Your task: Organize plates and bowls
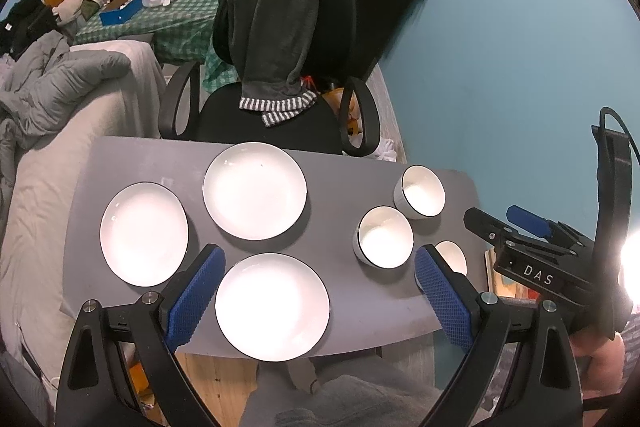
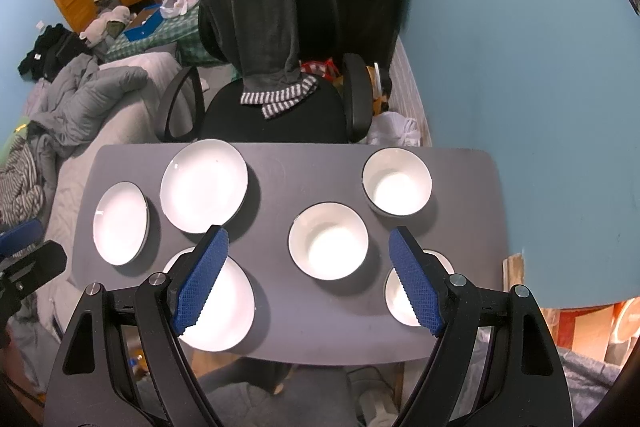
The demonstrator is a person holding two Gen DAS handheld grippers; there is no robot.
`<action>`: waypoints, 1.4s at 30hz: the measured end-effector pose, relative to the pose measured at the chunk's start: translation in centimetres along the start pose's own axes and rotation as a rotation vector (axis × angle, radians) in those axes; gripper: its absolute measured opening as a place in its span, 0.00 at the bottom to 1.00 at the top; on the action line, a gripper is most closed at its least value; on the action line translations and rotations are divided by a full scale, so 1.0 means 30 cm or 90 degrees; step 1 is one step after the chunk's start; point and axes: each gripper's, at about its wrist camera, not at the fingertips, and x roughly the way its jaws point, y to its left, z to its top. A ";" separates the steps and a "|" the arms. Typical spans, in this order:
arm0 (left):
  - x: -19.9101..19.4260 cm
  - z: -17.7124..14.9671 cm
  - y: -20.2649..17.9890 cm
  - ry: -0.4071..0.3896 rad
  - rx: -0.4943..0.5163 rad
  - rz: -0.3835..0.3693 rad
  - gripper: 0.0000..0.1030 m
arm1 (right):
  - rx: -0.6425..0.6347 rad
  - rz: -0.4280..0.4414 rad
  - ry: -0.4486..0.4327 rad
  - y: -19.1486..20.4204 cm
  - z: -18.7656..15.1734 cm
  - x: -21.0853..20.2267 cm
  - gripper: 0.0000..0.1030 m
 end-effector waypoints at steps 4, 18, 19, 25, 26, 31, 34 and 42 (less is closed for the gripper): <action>0.002 -0.003 0.000 0.003 -0.003 -0.002 0.94 | -0.002 0.002 0.001 0.006 -0.033 0.003 0.79; 0.016 0.004 -0.010 0.004 0.002 -0.010 0.94 | -0.001 0.002 0.004 -0.004 -0.025 0.007 0.79; 0.021 0.007 -0.013 0.004 0.002 -0.010 0.94 | 0.000 0.003 0.005 -0.006 -0.026 0.007 0.79; 0.028 0.011 -0.013 0.006 0.000 -0.014 0.94 | 0.002 0.001 0.009 -0.015 -0.029 0.013 0.79; 0.028 0.010 -0.013 0.006 0.000 -0.014 0.94 | 0.003 0.001 0.011 -0.025 -0.022 0.014 0.79; 0.041 0.016 -0.023 0.009 0.004 -0.019 0.94 | 0.003 0.000 0.016 -0.030 -0.014 0.021 0.79; 0.063 0.031 -0.030 0.011 0.007 -0.018 0.94 | 0.004 0.001 0.023 -0.047 -0.009 0.033 0.79; 0.134 0.072 -0.051 0.018 0.019 -0.004 0.94 | 0.014 -0.016 0.050 -0.142 0.010 0.089 0.79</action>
